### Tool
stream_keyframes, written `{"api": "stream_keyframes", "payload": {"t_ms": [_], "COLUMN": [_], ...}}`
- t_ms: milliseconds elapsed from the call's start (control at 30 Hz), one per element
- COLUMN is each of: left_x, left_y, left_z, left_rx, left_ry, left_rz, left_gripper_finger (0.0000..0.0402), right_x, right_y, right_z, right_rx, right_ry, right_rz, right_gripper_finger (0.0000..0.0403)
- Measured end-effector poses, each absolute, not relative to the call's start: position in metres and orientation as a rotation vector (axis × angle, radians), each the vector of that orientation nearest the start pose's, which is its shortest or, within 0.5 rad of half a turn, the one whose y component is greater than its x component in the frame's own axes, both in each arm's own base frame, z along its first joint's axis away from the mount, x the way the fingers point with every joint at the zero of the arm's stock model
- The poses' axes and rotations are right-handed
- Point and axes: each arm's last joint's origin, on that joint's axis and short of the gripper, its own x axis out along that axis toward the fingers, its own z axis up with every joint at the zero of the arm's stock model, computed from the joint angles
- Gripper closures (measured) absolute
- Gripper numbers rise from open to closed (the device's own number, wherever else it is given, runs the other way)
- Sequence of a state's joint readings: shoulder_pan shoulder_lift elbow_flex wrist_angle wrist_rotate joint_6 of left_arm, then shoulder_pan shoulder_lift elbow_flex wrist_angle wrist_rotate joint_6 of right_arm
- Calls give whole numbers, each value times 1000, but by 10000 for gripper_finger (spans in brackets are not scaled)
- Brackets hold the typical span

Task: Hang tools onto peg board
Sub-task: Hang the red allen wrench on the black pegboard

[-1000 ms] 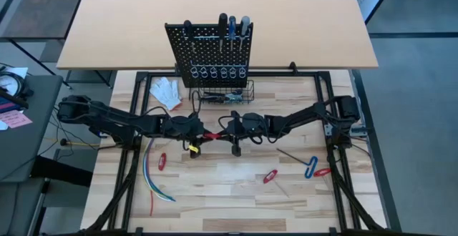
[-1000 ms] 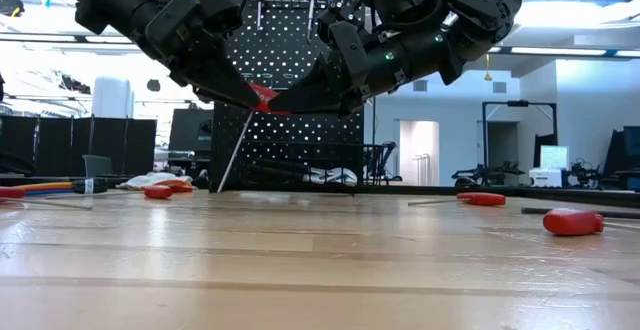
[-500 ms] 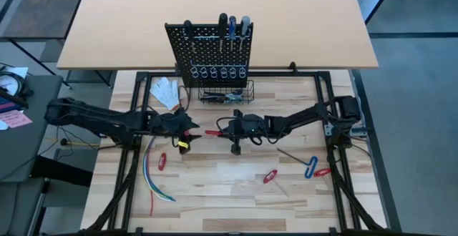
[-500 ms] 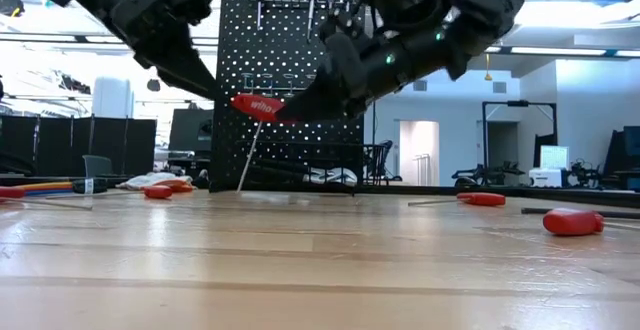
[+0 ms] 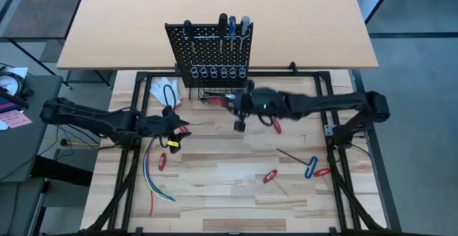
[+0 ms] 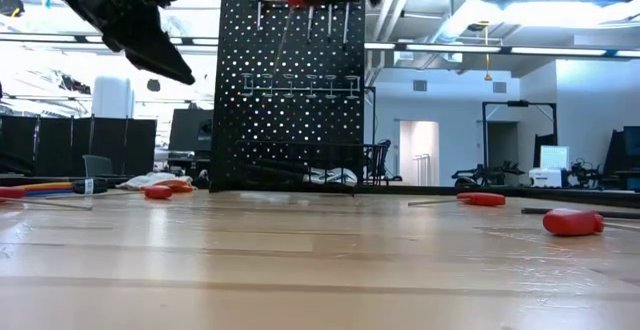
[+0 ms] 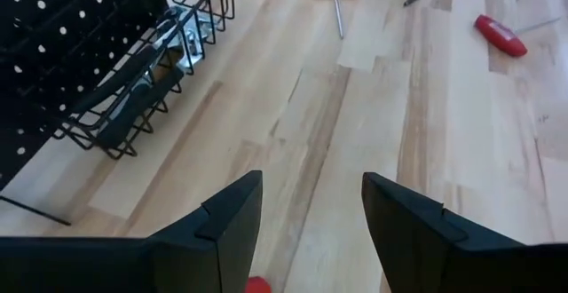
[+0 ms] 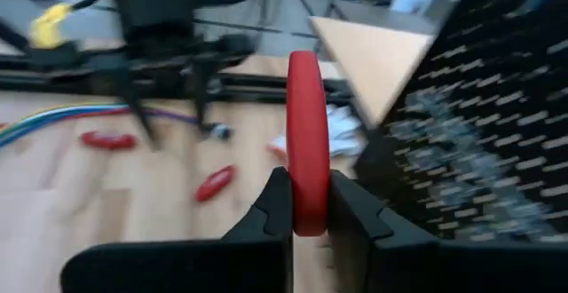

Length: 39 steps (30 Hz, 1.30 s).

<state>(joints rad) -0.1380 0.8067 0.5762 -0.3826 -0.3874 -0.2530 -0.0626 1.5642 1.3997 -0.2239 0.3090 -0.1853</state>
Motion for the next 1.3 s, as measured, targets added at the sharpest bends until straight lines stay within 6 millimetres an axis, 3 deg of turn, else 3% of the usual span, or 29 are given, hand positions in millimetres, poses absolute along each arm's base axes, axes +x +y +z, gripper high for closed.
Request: {"api": "stream_keyframes", "payload": {"t_ms": [200, 367, 533, 900, 1300], "left_x": [164, 163, 163, 164, 164], "left_y": [-14, -15, -16, -16, -16], "left_z": [242, 241, 241, 242, 242], "left_rx": [-87, -91, -94, -95, -102], "left_ry": [567, 574, 572, 569, 567], "left_rz": [310, 305, 304, 304, 306], "left_gripper_finger": [212, 212, 212, 212, 212], "right_x": [335, 316, 302, 294, 312], "right_y": [-67, -101, -123, -123, -144], "right_z": [401, 399, 404, 412, 387], "right_rx": [-239, -211, -187, -140, -97], "right_ry": [544, 670, 671, 616, 691], "right_rz": [-453, -543, -612, -529, -517], "right_gripper_finger": [365, 365, 365, 365, 364]}}
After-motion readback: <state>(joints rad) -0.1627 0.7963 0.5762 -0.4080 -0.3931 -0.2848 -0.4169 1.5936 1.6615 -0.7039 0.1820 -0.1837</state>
